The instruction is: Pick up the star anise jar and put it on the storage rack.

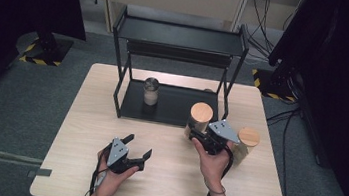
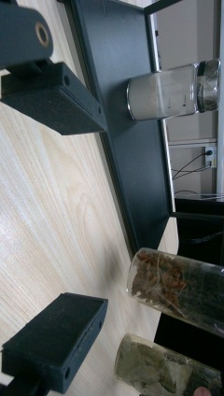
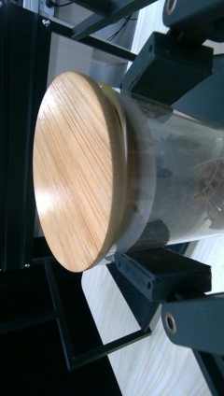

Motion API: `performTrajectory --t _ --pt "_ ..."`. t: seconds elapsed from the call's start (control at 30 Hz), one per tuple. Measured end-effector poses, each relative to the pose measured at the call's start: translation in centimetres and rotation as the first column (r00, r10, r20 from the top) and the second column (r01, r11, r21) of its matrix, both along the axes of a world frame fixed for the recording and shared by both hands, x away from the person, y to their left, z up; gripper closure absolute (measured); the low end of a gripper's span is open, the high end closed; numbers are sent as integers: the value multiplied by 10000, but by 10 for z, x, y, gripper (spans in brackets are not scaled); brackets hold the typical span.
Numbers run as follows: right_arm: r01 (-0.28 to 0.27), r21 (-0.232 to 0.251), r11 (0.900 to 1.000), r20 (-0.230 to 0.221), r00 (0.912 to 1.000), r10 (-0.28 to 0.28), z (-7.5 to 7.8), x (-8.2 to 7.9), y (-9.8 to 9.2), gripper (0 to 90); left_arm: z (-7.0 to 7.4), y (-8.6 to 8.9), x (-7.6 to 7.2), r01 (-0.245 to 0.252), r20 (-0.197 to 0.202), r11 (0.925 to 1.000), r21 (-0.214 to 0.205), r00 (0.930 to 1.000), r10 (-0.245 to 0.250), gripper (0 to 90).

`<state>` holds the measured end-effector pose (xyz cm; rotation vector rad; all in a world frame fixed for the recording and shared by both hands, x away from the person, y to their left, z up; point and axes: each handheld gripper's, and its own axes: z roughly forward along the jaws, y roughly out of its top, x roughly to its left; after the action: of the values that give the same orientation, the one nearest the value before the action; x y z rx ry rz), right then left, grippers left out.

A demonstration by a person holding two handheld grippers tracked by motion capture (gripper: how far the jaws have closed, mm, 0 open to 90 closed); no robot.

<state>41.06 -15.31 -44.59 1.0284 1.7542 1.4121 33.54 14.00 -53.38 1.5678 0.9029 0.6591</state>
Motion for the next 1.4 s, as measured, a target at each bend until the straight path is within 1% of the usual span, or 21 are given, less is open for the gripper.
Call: performTrajectory --t 0.37,0.53,1.03,1.4 --pt "-65 71 10000 151 9999 64 14 12 10 256 0 0 0 8 18 10000 15 10000 -8 127" --pt "-71 143 9999 121 9999 69 16 17 13 256 0 0 0 8 17 10000 -11 10000 -8 127" --pt "-118 126 9999 144 9998 116 21 30 23 256 0 0 0 19 19 10000 -13 10000 -19 127" --pt "-38 175 9998 129 9999 36 24 42 28 256 0 0 0 19 22 10000 -25 10000 -19 127"
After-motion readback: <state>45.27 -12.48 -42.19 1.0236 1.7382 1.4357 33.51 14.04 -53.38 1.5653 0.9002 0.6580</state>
